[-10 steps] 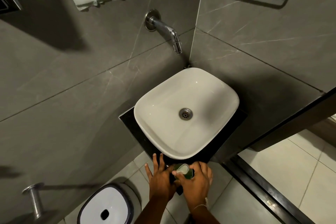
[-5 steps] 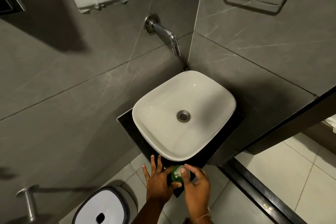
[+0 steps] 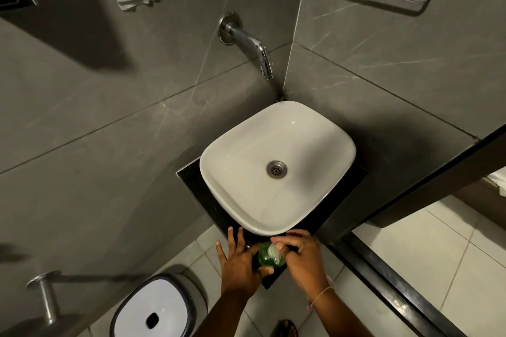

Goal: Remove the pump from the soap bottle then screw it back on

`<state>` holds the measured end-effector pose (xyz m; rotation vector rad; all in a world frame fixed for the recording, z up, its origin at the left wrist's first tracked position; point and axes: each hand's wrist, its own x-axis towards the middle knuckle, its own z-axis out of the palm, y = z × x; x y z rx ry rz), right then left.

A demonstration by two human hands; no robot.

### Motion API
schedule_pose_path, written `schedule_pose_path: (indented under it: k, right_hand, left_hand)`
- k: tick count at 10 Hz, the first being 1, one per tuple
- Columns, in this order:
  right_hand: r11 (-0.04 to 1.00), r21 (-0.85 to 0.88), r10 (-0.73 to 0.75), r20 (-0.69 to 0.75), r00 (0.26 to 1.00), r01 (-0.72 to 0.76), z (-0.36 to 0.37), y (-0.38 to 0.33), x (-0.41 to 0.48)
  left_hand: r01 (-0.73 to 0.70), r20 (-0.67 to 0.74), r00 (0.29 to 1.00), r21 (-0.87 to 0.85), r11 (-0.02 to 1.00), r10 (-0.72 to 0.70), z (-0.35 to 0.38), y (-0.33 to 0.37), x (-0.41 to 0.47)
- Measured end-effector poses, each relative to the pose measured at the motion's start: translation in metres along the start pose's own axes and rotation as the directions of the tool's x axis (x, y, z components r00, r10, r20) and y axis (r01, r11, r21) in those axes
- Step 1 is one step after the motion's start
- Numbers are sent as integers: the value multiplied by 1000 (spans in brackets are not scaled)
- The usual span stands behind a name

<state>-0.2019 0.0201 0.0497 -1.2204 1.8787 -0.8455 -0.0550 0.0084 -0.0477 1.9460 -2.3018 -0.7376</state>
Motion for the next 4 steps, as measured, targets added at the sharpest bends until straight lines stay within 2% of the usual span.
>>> schedule_pose_path:
  k: [1, 2, 3, 4]
  right_hand:
    - [1000, -28, 11, 28, 1000, -11, -1, 1, 2]
    - [999, 17, 27, 42, 999, -28, -3, 2, 2]
    - [991, 131, 35, 40, 999, -40, -3, -1, -3]
    - [973, 219, 99, -92, 991, -76, -10, -5, -10]
  left_hand:
    - [2, 7, 1000, -1, 1000, -2, 0, 0, 0]
    - [2, 15, 1000, -18, 1000, -1, 0, -1, 1]
    - [-12, 45, 999, -44, 999, 14, -7, 1, -2]
    - [17, 64, 998, -49, 999, -14, -3, -11, -10]
